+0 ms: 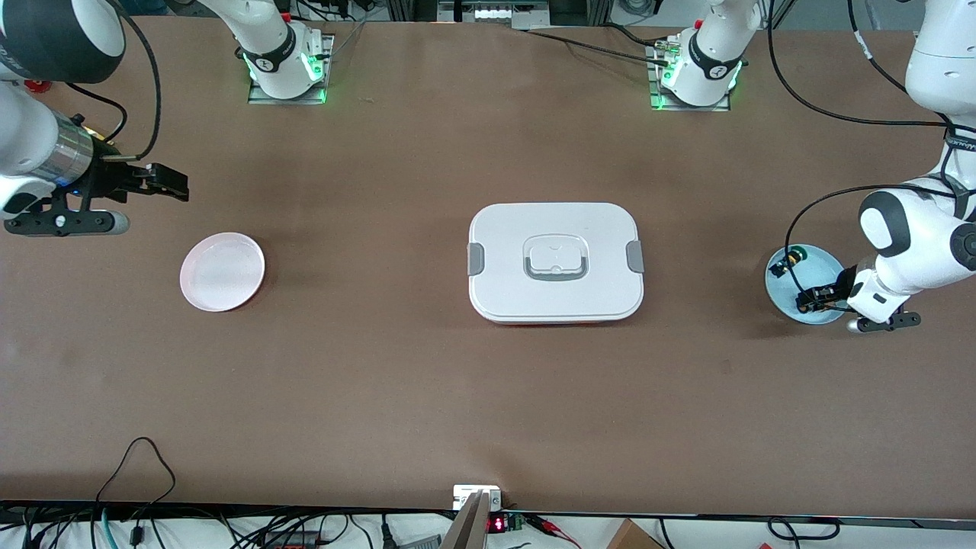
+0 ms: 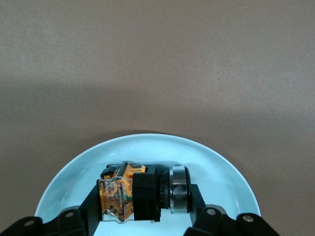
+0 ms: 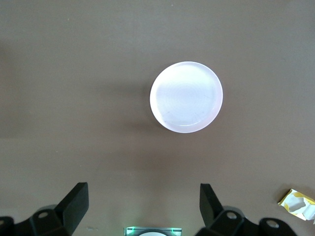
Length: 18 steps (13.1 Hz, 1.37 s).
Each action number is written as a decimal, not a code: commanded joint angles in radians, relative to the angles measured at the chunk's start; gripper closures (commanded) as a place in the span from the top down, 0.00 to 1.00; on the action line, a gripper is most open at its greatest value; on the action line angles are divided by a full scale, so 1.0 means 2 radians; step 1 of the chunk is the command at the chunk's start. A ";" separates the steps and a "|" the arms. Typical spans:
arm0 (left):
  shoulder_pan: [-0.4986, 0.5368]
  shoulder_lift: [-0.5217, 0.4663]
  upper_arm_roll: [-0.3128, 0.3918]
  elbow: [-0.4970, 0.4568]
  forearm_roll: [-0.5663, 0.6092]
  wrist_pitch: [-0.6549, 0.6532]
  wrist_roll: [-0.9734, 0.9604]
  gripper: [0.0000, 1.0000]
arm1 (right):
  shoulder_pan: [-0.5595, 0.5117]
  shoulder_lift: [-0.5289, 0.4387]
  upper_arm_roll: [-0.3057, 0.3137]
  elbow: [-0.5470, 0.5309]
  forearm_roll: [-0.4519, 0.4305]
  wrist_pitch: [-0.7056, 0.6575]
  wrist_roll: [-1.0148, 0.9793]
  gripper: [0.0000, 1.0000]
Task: Transfer orange switch to right arm and place
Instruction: 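Grasp the orange-and-black switch with the left gripper and lift it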
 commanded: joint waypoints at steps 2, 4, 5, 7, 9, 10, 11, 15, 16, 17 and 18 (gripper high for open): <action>0.005 -0.019 -0.009 0.012 -0.010 -0.058 0.003 0.44 | 0.008 0.003 -0.001 0.010 0.005 -0.010 0.002 1.00; 0.002 -0.055 -0.016 0.034 -0.010 -0.162 0.023 0.43 | 0.007 0.003 -0.002 0.010 0.004 -0.010 0.002 1.00; 0.004 -0.058 -0.030 0.060 -0.011 -0.212 0.025 0.43 | 0.006 0.003 -0.002 0.010 0.004 -0.009 0.003 1.00; 0.002 -0.057 -0.035 0.116 -0.011 -0.296 0.030 0.42 | 0.006 0.003 -0.002 0.008 0.001 0.002 0.004 1.00; 0.005 -0.056 -0.068 0.167 -0.012 -0.377 0.029 0.42 | 0.006 -0.005 -0.004 -0.009 0.000 0.020 0.012 1.00; 0.005 -0.056 -0.077 0.189 -0.019 -0.409 0.029 0.42 | 0.005 -0.012 -0.006 -0.023 0.000 0.033 0.017 1.00; 0.005 -0.056 -0.081 0.200 -0.050 -0.433 0.035 0.43 | 0.000 -0.016 -0.008 -0.030 0.001 0.041 0.017 1.00; 0.007 -0.061 -0.113 0.207 -0.197 -0.477 0.132 0.37 | -0.013 -0.013 -0.008 -0.029 0.004 0.039 0.016 1.00; 0.006 -0.061 -0.116 0.206 -0.233 -0.485 0.157 0.37 | -0.013 -0.013 -0.006 -0.026 0.006 0.036 0.016 1.00; 0.006 -0.060 -0.119 0.205 -0.259 -0.487 0.186 0.37 | -0.012 -0.014 -0.005 -0.025 0.009 0.032 0.014 1.00; 0.006 -0.060 -0.125 0.198 -0.279 -0.490 0.204 0.37 | -0.010 -0.015 -0.003 -0.020 0.030 0.027 0.015 1.00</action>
